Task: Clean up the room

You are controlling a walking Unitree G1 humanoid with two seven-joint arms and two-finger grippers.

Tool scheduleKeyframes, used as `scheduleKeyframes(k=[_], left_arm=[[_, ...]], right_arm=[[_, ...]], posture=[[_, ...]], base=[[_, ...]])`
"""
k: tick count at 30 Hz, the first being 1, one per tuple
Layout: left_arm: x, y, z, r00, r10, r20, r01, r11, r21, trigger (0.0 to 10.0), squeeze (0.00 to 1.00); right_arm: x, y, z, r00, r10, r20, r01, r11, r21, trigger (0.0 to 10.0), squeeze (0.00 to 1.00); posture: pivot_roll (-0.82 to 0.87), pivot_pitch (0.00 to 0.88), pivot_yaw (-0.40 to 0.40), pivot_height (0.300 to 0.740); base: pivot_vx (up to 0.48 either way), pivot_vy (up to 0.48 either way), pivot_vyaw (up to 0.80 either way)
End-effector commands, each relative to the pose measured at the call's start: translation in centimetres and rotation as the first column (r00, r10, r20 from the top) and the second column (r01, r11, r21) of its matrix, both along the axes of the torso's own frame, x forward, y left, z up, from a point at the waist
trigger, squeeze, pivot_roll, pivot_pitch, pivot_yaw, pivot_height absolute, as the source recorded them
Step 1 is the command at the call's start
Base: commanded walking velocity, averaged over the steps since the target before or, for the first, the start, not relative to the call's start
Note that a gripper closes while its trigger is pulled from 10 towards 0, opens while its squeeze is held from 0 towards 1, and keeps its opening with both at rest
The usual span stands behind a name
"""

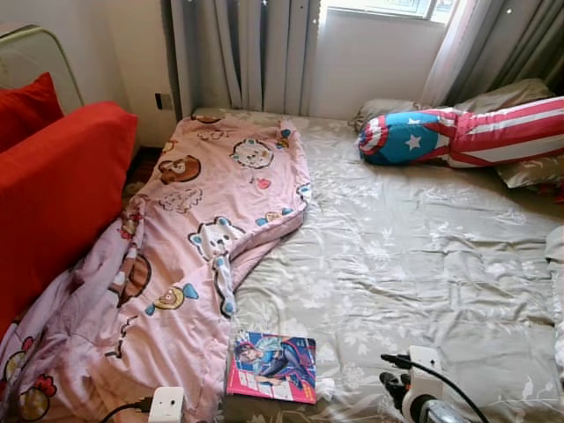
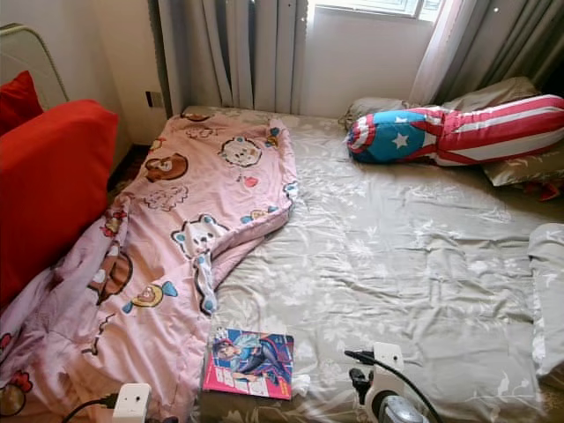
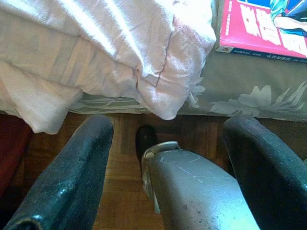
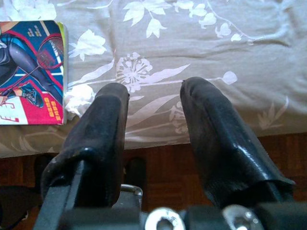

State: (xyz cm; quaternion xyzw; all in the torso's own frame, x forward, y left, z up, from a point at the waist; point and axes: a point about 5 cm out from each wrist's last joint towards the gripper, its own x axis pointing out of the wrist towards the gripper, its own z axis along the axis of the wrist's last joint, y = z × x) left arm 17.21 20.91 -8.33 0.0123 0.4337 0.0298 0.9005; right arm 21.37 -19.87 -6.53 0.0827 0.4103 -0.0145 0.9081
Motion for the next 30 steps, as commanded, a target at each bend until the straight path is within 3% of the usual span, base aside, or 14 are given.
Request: scheduleKeyframes(k=[1, 13, 17, 22, 23, 25, 26, 30], left_arm=[[-0.2, 0.3, 0.0, 1.000, -0.021, -0.010, 0.021, 1.000, 0.017, 10.0, 0.00], [-1.0, 1.6, 0.0, 0.998, -0.054, -0.016, 0.055, 0.996, 0.065, 10.0, 0.00], [-1.7, 2.0, 0.0, 0.999, 0.008, 0.048, -0.011, 0.998, 0.060, 10.0, 0.00], [-1.9, 1.9, 0.5, 0.986, 0.037, 0.163, -0.045, 0.998, 0.048, 10.0, 0.00], [0.9, 1.9, 1.9, 0.965, 0.005, 0.260, -0.021, 0.998, 0.059, 10.0, 0.00], [5.2, 1.8, 4.8, 0.915, -0.057, 0.400, 0.010, 0.993, 0.117, 10.0, 0.00], [8.2, 1.4, 8.3, 0.814, -0.093, 0.574, 0.020, 0.991, 0.132, 10.0, 0.00], [9.5, 1.2, 11.5, 0.693, -0.134, 0.708, 0.028, 0.987, 0.160, 10.0, 0.00]], right_arm=[[0.0, 0.0, 0.0, 1.000, -0.017, 0.004, 0.017, 1.000, 0.005, 10.0, 0.00], [-0.6, 1.1, -0.5, 0.998, -0.065, 0.025, 0.065, 0.997, 0.030, 10.0, 0.00], [-1.0, 0.7, -0.3, 0.993, -0.069, 0.095, 0.076, 0.995, -0.066, 10.0, 0.00], [-1.5, 0.6, -0.1, 0.973, -0.131, 0.188, 0.133, 0.991, 0.001, 10.0, 0.00], [-1.6, 0.5, -0.1, 0.971, -0.130, 0.200, 0.133, 0.991, -0.002, 10.0, 0.00], [-1.8, 0.5, -0.1, 0.963, -0.152, 0.222, 0.150, 0.988, 0.026, 10.0, 0.00], [-2.0, 0.6, -0.1, 0.959, -0.162, 0.231, 0.157, 0.987, 0.042, 10.0, 0.00], [-2.7, 0.7, -0.3, 0.959, -0.144, 0.246, 0.140, 0.990, 0.035, 10.0, 0.00]], posture=[[0.10, 0.000, -0.093, 0.740], [0.08, 0.000, -0.011, 0.740], [0.08, 0.000, -0.013, 0.740], [0.10, 0.000, -0.038, 0.740], [0.10, 0.000, -0.039, 0.740], [0.10, 0.000, -0.040, 0.740], [0.10, 0.000, -0.041, 0.740], [0.10, 0.000, -0.041, 0.740]], base=[[0.000, 0.000, 0.00], [0.000, 0.000, 0.00], [0.000, 0.000, 0.00], [0.000, 0.000, 0.00], [0.000, 0.000, 0.00], [0.000, 0.000, 0.00], [0.000, 0.000, 0.00], [0.000, 0.000, 0.00]])
